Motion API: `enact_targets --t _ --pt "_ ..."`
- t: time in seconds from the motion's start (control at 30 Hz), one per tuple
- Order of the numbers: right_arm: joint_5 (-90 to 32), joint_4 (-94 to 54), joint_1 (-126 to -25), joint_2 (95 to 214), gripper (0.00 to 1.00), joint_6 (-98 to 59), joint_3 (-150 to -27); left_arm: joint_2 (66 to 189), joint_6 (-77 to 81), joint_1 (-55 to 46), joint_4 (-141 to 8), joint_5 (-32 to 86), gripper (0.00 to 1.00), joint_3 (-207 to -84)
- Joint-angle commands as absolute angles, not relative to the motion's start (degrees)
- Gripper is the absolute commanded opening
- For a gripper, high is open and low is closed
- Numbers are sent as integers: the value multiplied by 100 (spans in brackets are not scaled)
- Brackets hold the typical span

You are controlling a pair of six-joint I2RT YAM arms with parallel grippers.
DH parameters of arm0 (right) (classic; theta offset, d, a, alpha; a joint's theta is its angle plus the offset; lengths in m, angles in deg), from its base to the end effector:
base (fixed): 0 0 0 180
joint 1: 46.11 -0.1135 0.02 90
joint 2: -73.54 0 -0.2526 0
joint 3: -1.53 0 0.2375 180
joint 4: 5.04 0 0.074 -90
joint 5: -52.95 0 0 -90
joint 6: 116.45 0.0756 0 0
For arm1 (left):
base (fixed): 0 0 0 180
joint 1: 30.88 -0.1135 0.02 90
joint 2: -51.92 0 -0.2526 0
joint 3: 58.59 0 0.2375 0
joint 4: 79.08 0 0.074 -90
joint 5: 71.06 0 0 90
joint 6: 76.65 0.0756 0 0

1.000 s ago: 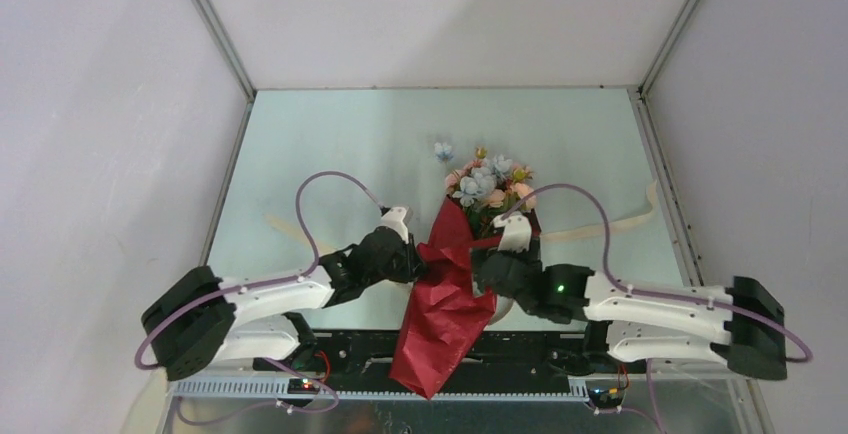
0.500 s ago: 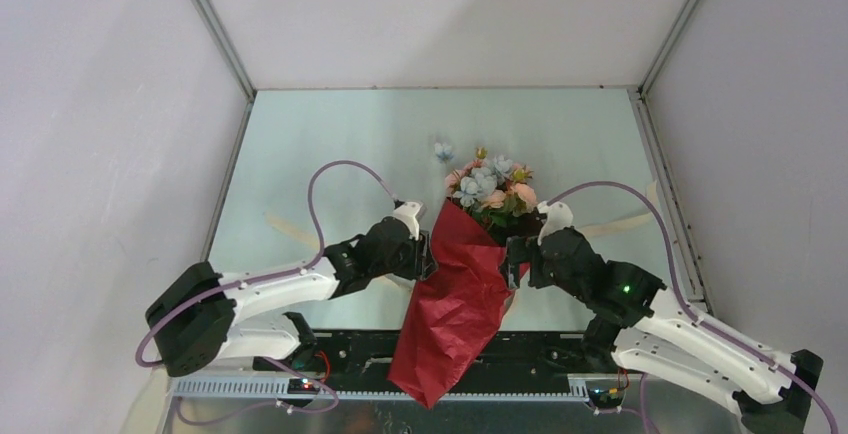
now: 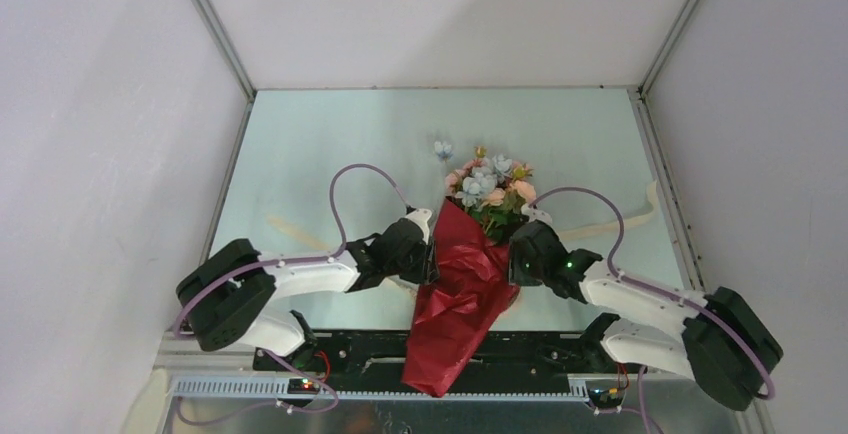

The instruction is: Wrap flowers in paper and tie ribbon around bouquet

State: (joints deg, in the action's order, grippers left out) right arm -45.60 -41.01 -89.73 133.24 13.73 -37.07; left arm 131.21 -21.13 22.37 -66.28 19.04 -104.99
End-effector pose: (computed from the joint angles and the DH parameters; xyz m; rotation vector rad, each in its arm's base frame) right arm 0.1489 0.1264 0.1212 -0.0206 2.5935 0.3675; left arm 0.1656 -0.2220 0.1257 0.4076 2.4607 -0.7053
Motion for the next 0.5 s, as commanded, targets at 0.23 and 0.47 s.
enact_targets --t 0.23,0.47 --pt "-3088 80 -7650 15786 20 -66 -4299 14131 -2178 1671 -7175 1815 22 -10852" --pt "-3062 -472 -7061 16370 62 -720 -5372 14365 -2057 1287 -7042 1813 17 -11481"
